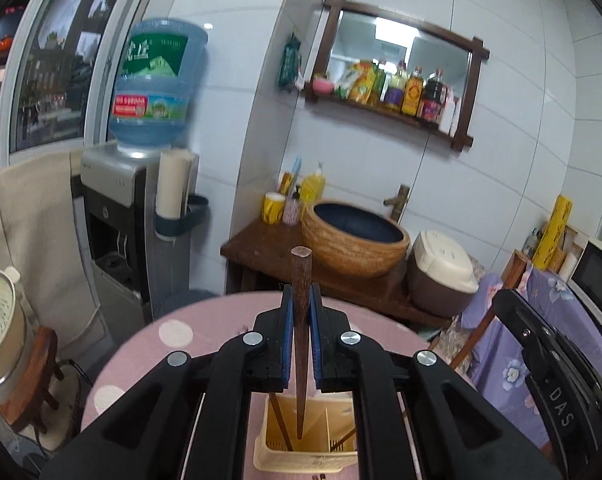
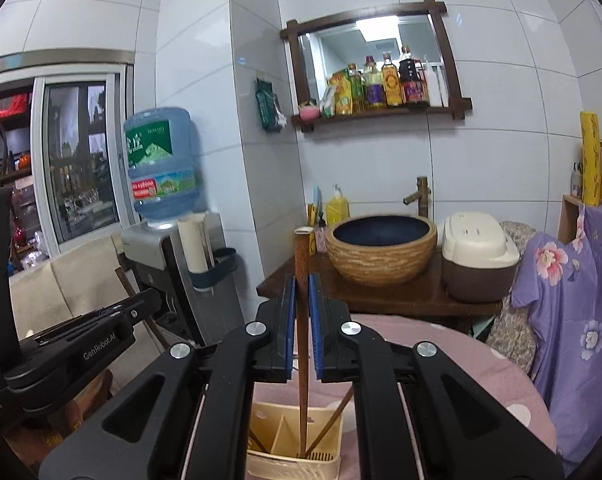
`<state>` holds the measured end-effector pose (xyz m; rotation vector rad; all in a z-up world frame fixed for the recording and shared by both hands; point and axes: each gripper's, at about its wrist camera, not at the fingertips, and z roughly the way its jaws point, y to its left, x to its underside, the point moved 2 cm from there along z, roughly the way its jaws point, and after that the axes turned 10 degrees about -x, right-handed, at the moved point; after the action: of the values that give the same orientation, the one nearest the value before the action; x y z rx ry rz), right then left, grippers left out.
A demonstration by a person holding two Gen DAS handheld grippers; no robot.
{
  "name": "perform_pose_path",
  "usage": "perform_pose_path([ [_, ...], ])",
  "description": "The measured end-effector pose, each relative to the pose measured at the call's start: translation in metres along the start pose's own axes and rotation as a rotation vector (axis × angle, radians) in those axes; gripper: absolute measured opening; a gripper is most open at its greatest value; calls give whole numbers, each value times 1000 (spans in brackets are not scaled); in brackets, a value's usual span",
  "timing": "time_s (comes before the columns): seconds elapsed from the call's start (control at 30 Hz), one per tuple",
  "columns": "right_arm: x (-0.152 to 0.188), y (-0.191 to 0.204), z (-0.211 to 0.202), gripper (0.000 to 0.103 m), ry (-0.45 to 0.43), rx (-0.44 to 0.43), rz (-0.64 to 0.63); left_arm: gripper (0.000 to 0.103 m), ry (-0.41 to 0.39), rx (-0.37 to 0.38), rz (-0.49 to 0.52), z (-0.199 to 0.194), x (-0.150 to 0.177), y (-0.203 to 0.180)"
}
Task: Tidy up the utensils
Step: 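Lift and carry both chopsticks above the beige holder, then drop the chopsticks into the holder by opening both tools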
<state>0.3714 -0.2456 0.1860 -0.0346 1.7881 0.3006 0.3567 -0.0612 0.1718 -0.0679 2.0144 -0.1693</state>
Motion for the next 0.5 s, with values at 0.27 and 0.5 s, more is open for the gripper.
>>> perform_pose_path([
  [0.27,46,-8,20,8,78,7,3,8,101,3,-10,29,43,8],
  [0.5,68,-19,30,8,122,16,38,8,165,-9,-9,48,65,12],
])
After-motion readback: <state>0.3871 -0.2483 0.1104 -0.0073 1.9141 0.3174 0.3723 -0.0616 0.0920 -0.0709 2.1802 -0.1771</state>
